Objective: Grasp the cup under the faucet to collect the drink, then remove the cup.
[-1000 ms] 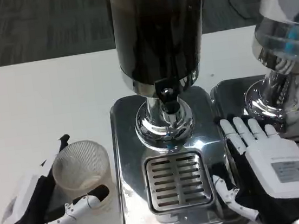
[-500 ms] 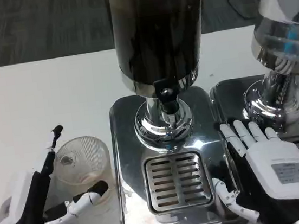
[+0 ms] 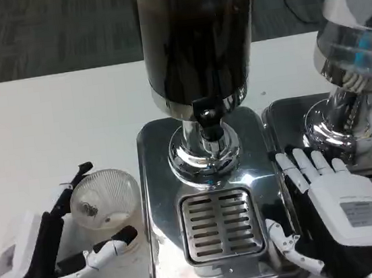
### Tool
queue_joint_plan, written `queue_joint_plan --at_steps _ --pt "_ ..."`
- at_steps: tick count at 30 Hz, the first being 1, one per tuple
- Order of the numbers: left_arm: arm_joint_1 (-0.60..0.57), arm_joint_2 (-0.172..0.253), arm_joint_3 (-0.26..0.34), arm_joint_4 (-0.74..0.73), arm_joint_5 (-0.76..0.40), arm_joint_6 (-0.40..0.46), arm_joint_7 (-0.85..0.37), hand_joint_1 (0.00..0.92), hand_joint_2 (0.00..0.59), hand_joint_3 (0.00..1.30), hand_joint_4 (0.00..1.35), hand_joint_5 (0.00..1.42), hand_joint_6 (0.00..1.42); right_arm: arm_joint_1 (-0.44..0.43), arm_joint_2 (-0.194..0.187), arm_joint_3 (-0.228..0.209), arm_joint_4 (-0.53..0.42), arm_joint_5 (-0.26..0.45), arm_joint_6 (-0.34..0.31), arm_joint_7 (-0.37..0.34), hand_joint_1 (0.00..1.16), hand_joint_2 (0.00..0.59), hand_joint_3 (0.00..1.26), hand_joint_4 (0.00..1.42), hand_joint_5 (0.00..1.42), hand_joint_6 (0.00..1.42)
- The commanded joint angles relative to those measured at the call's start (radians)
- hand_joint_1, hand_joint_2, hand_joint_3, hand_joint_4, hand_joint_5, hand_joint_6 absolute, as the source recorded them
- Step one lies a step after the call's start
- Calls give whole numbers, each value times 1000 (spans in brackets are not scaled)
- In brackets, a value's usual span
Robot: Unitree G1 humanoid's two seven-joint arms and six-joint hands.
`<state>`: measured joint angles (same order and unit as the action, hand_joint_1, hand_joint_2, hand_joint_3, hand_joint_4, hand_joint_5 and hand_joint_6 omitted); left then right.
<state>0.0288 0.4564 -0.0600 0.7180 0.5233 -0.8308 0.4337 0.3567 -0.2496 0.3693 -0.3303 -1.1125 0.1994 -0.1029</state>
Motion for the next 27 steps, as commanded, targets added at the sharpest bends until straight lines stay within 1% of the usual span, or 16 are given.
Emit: queue_joint_plan --at_steps 1,4,9,21,23,27 --pt "-7 13 -8 -1 24 -22 47 506 121 353 390 625 517 -6 -2 0 -8 3 1 9 224 470 68 0 0 0" --pt "-6 13 -8 -3 35 -25 69 506 122 397 434 666 559 -3 -4 -2 -10 12 -8 1 224 472 71 0 0 0" --pt "-3 22 -6 -11 59 -38 110 506 123 466 510 737 635 -3 -2 -5 -6 13 -2 2 223 474 79 0 0 0" --pt "0 19 -8 -28 123 -26 210 501 126 486 512 743 646 -26 -10 -15 12 25 -11 -1 221 476 92 0 0 0" --pt "0 17 -9 -31 128 -22 223 476 125 487 518 751 652 -28 -11 -17 11 27 -12 -4 221 476 92 0 0 0" --pt "1 19 -12 -41 136 -16 241 470 126 491 518 752 654 -28 -12 -20 11 35 -11 -1 222 477 93 0 0 0"
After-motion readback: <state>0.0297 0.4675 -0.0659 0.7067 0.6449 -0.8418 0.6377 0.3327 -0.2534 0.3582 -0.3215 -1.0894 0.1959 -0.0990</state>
